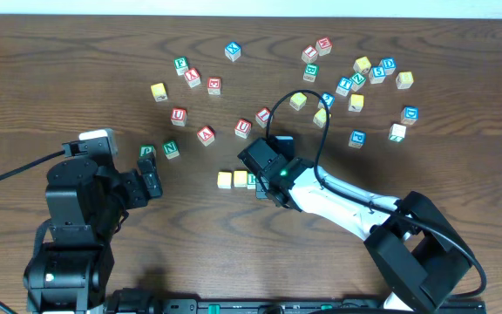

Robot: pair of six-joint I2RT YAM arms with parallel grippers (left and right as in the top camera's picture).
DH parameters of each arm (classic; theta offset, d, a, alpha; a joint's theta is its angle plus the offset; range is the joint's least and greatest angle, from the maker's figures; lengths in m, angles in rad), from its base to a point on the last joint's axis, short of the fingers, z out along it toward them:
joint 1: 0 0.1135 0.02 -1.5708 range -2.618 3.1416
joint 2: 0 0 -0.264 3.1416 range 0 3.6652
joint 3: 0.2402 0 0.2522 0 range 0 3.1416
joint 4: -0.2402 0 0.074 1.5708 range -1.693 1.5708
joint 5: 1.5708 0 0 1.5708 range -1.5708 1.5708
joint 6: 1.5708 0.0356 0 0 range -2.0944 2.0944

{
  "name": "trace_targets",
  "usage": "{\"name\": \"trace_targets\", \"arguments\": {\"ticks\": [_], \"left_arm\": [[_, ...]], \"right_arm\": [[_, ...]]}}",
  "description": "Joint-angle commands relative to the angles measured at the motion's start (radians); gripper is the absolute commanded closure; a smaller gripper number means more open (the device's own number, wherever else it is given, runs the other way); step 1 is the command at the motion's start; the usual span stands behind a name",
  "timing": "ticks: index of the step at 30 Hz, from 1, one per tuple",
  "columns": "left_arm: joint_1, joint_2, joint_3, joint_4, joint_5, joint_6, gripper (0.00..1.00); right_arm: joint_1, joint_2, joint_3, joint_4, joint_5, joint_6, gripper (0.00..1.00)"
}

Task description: Spell out CORL

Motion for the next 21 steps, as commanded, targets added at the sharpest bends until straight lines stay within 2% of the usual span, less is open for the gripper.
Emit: {"name": "trace_targets", "arguments": {"ticks": [1,21], "left_arm": [[0.005,-0.003,0.024,0.000,-0.009,0.009,0.02],[0.005,-0.003,0.024,0.000,-0.009,0.009,0.02]], "right_arm": [[0.005,0.009,0.011,0.006,0.023,-0.015,0.99],[0.005,0.009,0.010,-0.012,0.061,-0.017,0.99]]}}
